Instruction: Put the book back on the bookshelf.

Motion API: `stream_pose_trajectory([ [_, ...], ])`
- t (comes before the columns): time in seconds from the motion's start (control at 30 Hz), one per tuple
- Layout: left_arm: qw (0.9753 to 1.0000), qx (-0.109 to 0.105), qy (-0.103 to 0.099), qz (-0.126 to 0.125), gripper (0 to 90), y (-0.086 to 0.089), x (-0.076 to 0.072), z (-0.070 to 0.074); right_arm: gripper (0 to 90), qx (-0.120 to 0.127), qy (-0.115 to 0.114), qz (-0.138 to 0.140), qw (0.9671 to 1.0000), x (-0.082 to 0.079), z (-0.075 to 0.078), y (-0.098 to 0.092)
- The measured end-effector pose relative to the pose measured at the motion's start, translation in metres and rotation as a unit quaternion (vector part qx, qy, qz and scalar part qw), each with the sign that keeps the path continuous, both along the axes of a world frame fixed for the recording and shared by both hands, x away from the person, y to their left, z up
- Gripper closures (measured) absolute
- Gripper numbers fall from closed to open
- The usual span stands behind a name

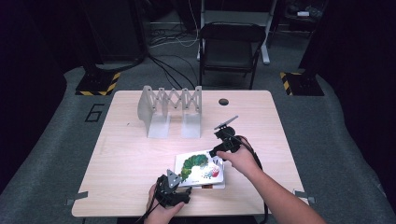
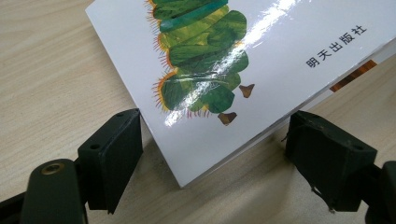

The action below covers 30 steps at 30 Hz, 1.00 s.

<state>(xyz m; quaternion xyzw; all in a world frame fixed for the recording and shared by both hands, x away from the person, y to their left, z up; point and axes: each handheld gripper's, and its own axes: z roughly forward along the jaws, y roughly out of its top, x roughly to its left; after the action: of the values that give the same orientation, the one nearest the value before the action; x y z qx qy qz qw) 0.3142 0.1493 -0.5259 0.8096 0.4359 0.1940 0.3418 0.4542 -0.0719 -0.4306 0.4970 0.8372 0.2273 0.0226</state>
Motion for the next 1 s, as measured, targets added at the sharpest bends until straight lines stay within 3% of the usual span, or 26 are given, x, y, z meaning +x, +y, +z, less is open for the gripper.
stream_pose_trajectory([
  [0.27,0.9998,0.018,0.001,-0.006,16.1,-0.003,0.003,0.002,41.5,-0.004,-0.007,0.006,0.9999,0.000,0.002,0.000],
  [0.4,0.9999,0.012,-0.001,0.000,15.1,-0.006,0.005,0.003,41.5,-0.006,-0.007,0.007,0.9999,0.000,0.002,0.000],
  [0.7,0.9998,0.021,-0.003,0.007,11.8,-0.008,0.008,0.003,41.8,-0.001,-0.006,0.010,0.9999,-0.002,0.005,0.002],
  [1.0,0.9998,0.006,-0.005,0.021,9.6,-0.004,0.011,0.001,41.8,0.002,-0.011,0.022,0.9997,-0.003,0.010,0.006],
])
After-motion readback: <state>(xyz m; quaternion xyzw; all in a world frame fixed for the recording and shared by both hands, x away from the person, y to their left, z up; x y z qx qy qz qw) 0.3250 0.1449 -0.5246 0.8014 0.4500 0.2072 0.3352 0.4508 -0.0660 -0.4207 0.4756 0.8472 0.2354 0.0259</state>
